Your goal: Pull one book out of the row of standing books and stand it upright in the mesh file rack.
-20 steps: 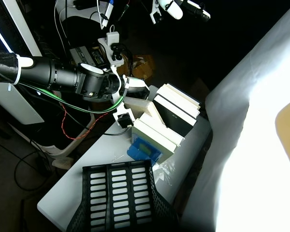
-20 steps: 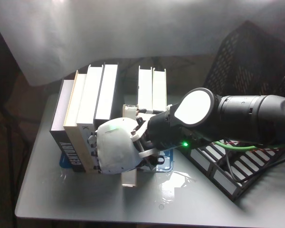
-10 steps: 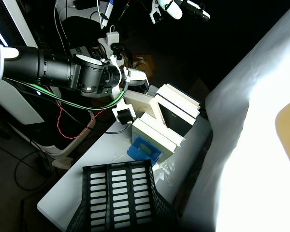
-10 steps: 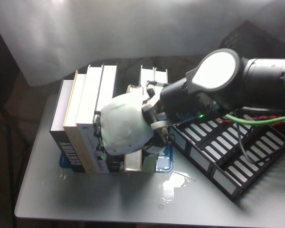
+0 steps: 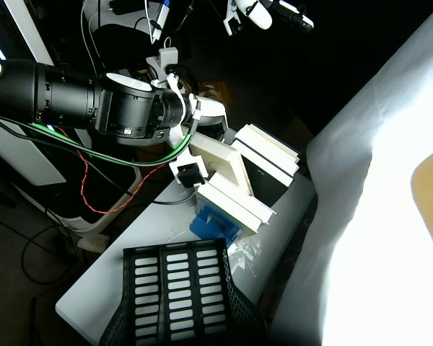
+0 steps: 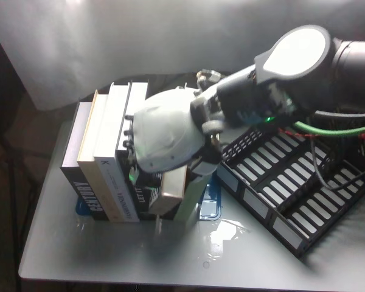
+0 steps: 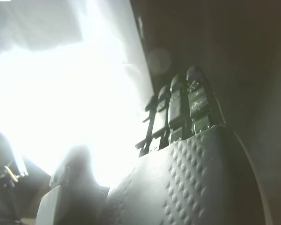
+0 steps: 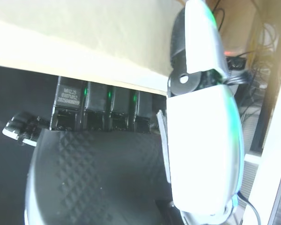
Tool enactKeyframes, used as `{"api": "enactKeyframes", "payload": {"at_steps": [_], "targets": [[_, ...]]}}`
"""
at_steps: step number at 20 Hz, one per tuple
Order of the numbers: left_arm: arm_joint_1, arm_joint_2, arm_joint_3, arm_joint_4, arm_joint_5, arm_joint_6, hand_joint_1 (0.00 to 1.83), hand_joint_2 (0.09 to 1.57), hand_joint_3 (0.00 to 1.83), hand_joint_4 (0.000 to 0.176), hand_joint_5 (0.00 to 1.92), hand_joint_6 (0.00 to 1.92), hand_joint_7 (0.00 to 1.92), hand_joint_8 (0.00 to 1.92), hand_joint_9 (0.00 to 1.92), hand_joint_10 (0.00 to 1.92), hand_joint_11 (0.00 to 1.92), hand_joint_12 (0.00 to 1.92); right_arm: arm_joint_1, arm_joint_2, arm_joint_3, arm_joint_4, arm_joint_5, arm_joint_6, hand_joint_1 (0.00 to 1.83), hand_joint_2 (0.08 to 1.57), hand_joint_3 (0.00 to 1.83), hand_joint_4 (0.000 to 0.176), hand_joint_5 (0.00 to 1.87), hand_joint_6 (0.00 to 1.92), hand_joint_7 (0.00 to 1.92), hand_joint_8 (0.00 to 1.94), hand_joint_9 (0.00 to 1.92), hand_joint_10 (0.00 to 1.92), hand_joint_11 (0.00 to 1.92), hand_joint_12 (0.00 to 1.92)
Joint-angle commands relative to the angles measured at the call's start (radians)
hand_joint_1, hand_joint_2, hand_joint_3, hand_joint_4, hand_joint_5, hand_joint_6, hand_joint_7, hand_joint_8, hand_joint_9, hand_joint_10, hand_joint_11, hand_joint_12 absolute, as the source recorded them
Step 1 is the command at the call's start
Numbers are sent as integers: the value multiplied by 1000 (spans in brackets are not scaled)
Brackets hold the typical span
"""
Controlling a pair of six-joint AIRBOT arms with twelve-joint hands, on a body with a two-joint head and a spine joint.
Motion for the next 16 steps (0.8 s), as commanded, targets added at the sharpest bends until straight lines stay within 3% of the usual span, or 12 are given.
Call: {"api": "enactKeyframes", "payload": {"at_steps": [1,2,3,4,5,6,7,10,11,13,14,16], "targets": [[2,14,7,-22,-129,-3,10,1336,0,0,0,0,0,0,0,0,0,0,12,21,6,38,-23,19,1305,1252,12,0,684,1219,722,1498,723,1746,702,1921],[2,14,7,-22,-129,-3,7,1337,0,0,0,0,0,0,0,0,0,0,19,26,6,38,-16,29,1197,1265,4,0,705,1211,745,1642,707,1813,692,1921],[1,14,7,-22,-130,-3,39,1345,1,0,0,0,0,0,0,0,0,0,27,32,7,38,-6,45,1304,1259,8,0,688,1173,724,1551,688,1758,649,1921],[1,14,7,-21,-131,-3,51,1348,2,0,0,0,0,0,0,0,0,0,36,41,8,45,1,57,1325,1256,4,0,672,1305,715,1453,675,1665,535,1921],[0,14,7,-21,-132,-3,84,1344,0,0,0,0,0,0,0,0,0,0,42,48,8,55,2,58,1170,1273,5,0,689,1346,708,1544,621,1674,474,1921],[0,14,7,-21,-134,-3,89,1343,0,0,0,0,0,0,0,0,0,0,49,52,13,70,2,58,1123,1285,5,7,696,1407,669,1543,551,1609,375,1921],[-1,14,8,-21,-136,-3,64,1351,3,0,0,0,0,0,0,0,0,0,56,54,23,86,2,60,1128,1289,2,0,743,1459,612,1490,450,1462,193,1921],[-6,15,10,-14,-134,-3,39,1349,1,0,0,0,0,0,0,0,0,0,70,61,44,111,2,74,1205,1235,0,0,806,1098,764,1588,701,1760,569,1921],[-7,16,10,-13,-133,-3,42,1345,0,0,0,0,0,0,0,0,0,0,78,67,44,119,2,74,1304,1243,5,0,763,1162,738,1506,634,1704,427,1921],[-7,16,10,-12,-132,-3,45,1343,0,0,0,0,0,0,0,0,0,0,96,81,41,144,2,74,1202,1221,1,0,832,1091,766,1554,665,1754,472,1921],[-9,16,10,-10,-130,-3,32,1346,0,0,0,0,0,0,0,0,0,0,106,90,35,147,2,75,1304,1237,4,0,780,1194,732,1458,635,1687,375,1921],[-10,16,10,-6,-127,-3,28,1346,0,0,0,0,0,0,0,0,0,0,118,102,32,138,9,99,1339,1218,0,0,730,1330,802,1235,733,1551,335,1913]]}}
